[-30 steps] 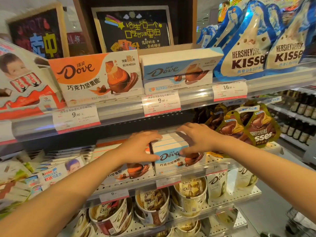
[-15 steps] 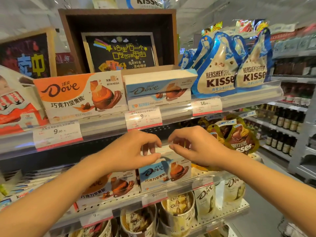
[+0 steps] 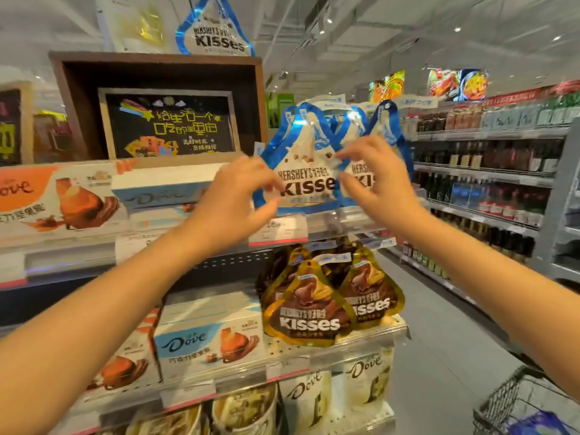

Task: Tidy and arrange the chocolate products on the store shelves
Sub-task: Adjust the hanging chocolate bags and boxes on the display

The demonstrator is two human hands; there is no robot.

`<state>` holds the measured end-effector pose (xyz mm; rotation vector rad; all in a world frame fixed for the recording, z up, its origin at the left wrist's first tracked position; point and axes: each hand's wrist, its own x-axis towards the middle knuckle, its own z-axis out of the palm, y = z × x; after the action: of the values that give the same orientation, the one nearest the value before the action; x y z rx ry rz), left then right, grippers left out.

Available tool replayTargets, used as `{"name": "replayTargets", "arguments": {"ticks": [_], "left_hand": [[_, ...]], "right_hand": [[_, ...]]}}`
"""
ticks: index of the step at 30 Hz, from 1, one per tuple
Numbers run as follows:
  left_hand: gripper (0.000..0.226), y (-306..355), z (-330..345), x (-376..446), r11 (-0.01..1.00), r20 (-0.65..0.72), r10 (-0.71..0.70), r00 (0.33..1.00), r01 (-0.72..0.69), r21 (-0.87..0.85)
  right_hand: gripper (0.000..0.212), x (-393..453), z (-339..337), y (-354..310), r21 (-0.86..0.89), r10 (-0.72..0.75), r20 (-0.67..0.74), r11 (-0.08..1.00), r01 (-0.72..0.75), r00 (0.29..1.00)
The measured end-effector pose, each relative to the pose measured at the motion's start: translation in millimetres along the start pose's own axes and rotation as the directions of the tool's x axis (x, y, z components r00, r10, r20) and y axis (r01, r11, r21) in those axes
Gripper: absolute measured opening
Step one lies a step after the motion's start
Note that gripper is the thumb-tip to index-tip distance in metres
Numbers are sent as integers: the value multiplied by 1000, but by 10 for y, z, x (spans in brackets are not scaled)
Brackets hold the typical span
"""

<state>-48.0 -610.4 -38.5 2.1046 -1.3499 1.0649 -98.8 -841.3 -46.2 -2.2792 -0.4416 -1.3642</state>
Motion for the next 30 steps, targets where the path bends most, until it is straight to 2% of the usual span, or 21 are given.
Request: {"name": "replayTargets", "arguments": {"ticks": [4,8,10,12,15,22,25,28,30], "left_hand": [[35,54,187,451,956,-95,-219,971,233,179],[60,57,207,728,874,-79,-472,878,478,91],[56,12,144,831,803,-10,-596,803,596,6],[41,-53,55,913,745,140,-655,743,666,-46],[22,-118,-6,957,733,341,-624,703,678,-56],[11,-191,67,918,737,410,-560,720,658,-151],[16,-181,53,906,733,462,-521,718,654,-189],[32,-167,33,903,739,546,-500,673,660,-137],[42,-158,56,905,756,572,-503,648,650,-72]], "right_hand": [[55,234,-207,552,-70,244,-156,964,-257,957],[85,330,-201,859,12,490,-117,870,-493,864],[84,355,-192,937,101,560,-32,826,-555,828],[70,386,-200,973,189,592,55,785,-590,804],[64,428,-261,991,221,596,102,767,-603,796],[62,497,-229,1034,143,605,115,774,-616,788],[70,489,-222,1035,141,605,125,773,-618,786],[55,485,-299,965,137,579,221,778,-613,784],[58,474,-349,934,102,554,281,795,-598,784]]}}
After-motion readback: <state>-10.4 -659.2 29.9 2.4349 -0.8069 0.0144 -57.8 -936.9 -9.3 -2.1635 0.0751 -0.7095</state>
